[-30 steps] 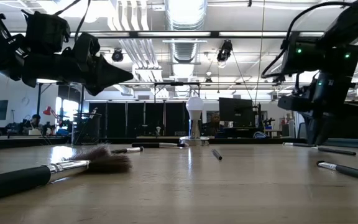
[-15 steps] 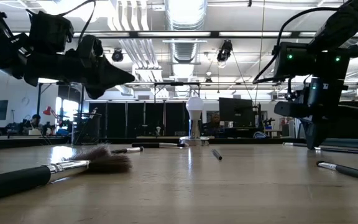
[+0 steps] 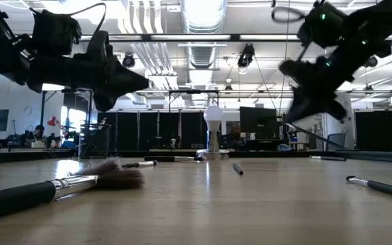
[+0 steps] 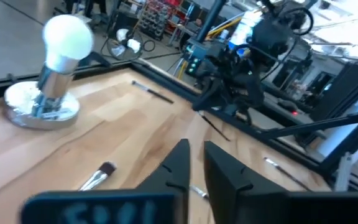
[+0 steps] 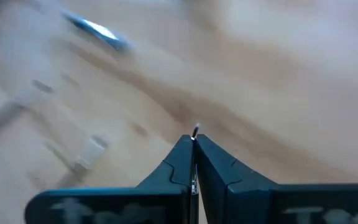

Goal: Put items in baskets/containers
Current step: Put the black eyeliner brush into the black brush holder

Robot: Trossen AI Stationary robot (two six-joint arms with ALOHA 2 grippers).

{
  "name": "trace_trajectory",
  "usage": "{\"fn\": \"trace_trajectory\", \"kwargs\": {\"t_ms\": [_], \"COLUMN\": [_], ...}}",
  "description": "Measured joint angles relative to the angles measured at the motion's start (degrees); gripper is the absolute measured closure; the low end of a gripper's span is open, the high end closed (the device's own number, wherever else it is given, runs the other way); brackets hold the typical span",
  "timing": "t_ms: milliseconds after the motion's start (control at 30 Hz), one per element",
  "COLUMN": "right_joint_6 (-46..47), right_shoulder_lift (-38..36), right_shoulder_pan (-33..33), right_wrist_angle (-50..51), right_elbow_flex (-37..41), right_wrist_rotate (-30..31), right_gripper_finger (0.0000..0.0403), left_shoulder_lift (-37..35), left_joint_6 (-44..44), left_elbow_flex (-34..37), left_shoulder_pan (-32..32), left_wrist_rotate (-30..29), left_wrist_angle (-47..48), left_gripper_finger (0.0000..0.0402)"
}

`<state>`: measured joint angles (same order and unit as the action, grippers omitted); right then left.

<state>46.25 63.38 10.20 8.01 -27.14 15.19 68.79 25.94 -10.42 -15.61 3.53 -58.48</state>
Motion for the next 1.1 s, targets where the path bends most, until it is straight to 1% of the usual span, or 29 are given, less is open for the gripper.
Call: {"fn": "trace_trajectory", "kwargs": {"t_ms": [100, 167, 233, 367, 433, 500, 667, 867, 1100], "right_joint_6": [-6.99, -11.63, -15.44, -21.81, -24.02, -25.55, -29.05, -31.38, -32.13], "right_shoulder_lift": [0.65, 1.90, 3.57, 7.73, 10.25, 12.68, 18.34, 23.81, 28.18], "right_shoulder_pan": [-0.66, -0.89, -0.86, -0.86, -0.86, -0.86, -0.86, -0.97, -0.97], "right_wrist_angle": [-13.21, -22.37, -32.31, -49.84, -56.38, -60.87, -65.68, -65.83, -65.74], "right_elbow_flex": [0.00, -0.02, -0.02, -0.47, -1.15, -2.66, -8.17, -15.86, -22.69], "right_wrist_rotate": [-0.22, -1.86, -4.76, -10.67, -13.84, -16.18, -20.94, -25.18, -29.53], "right_gripper_finger": [0.0394, 0.0394, 0.0394, 0.0394, 0.0394, 0.0394, 0.0394, 0.0394, 0.0394], "left_shoulder_lift": [0.01, 0.02, 0.02, 0.04, 0.04, 0.04, 0.04, 0.15, 0.16], "left_joint_6": [0.26, 0.18, -0.57, -2.49, -3.35, -3.41, -3.56, -5.03, -6.08], "left_elbow_flex": [-1.59, -2.94, -4.47, -7.44, -8.79, -10.11, -13.71, -16.92, -19.60], "left_shoulder_pan": [1.16, 2.39, 3.76, 6.11, 6.92, 7.24, 7.37, 7.88, 8.00], "left_wrist_rotate": [-0.05, 0.01, 0.02, 0.45, 0.78, 1.56, 1.97, 2.03, 2.36], "left_wrist_angle": [-0.10, -0.60, -1.05, -0.99, -1.07, -0.87, 3.15, 5.26, 8.56], "left_gripper_finger": [0.0325, 0.0309, 0.0297, 0.0290, 0.0289, 0.0289, 0.0289, 0.0289, 0.0289]}}
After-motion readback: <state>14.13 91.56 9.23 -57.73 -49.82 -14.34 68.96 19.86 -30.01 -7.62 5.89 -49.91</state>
